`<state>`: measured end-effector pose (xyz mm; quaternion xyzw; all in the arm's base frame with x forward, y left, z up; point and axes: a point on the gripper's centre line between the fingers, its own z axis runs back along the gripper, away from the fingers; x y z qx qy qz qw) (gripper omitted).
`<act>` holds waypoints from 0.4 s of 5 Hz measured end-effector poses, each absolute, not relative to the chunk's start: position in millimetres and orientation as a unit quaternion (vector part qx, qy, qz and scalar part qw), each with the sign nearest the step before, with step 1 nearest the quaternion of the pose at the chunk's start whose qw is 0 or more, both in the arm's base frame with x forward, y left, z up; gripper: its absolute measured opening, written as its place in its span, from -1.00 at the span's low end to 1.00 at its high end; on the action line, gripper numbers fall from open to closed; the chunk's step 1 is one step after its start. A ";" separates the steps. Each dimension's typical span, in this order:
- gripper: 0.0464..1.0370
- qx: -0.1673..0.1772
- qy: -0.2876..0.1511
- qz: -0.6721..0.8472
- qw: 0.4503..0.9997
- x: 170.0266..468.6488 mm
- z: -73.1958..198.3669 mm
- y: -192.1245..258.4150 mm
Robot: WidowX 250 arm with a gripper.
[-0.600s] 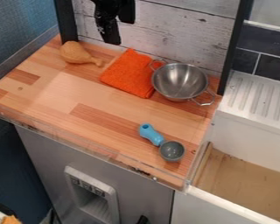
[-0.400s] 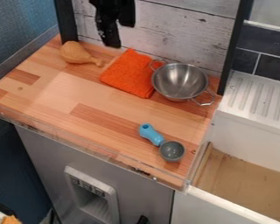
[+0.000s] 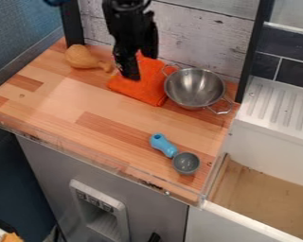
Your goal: Move the silver pot to the left side of the table
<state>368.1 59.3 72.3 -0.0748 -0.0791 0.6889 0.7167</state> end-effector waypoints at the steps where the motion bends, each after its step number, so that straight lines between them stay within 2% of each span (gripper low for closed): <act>1: 0.92 -0.096 -0.084 0.654 0.746 357.0 67.9 43.4; 2: 0.92 -0.099 -0.085 0.623 0.771 353.1 59.8 29.8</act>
